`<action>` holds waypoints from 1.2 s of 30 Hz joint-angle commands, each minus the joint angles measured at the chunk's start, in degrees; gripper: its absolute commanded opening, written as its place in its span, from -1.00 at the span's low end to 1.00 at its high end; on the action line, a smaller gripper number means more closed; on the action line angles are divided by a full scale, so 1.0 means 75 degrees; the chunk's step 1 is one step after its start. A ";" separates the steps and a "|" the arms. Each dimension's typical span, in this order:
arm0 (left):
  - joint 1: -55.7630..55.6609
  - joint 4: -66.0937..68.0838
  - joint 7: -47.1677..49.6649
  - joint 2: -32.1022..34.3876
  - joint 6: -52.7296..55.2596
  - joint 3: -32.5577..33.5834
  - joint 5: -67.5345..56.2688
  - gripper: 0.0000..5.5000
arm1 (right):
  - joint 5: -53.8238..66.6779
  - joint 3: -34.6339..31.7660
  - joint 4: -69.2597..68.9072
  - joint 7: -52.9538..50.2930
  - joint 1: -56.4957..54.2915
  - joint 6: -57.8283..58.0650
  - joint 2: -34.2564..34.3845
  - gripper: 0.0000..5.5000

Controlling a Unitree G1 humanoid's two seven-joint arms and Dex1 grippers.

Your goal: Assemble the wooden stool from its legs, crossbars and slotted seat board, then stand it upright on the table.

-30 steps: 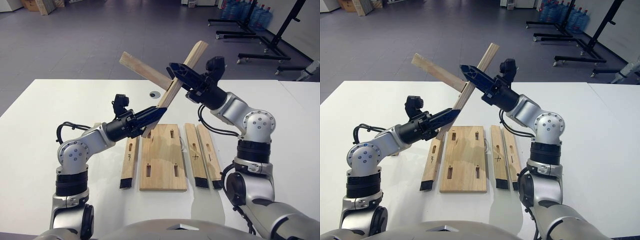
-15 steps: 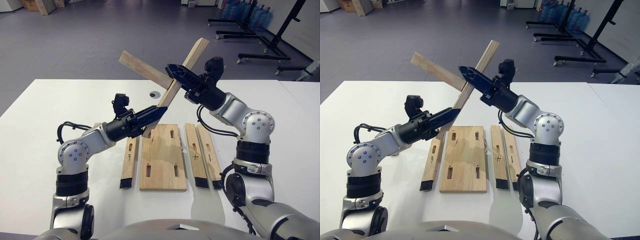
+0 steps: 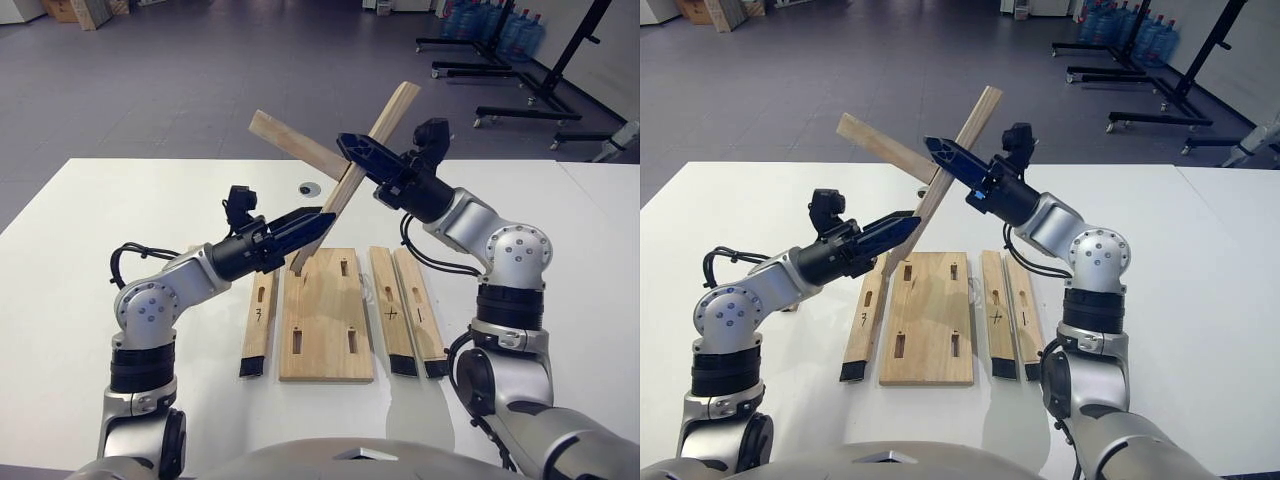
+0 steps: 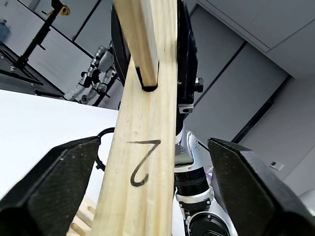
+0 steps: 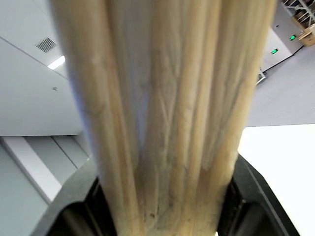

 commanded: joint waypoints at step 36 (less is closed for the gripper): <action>0.3048 -0.4833 0.5293 0.1513 0.1956 -0.1753 0.3819 0.87 | -0.4023 0.0618 0.1268 0.3015 0.0572 -0.3364 -0.1361 -0.25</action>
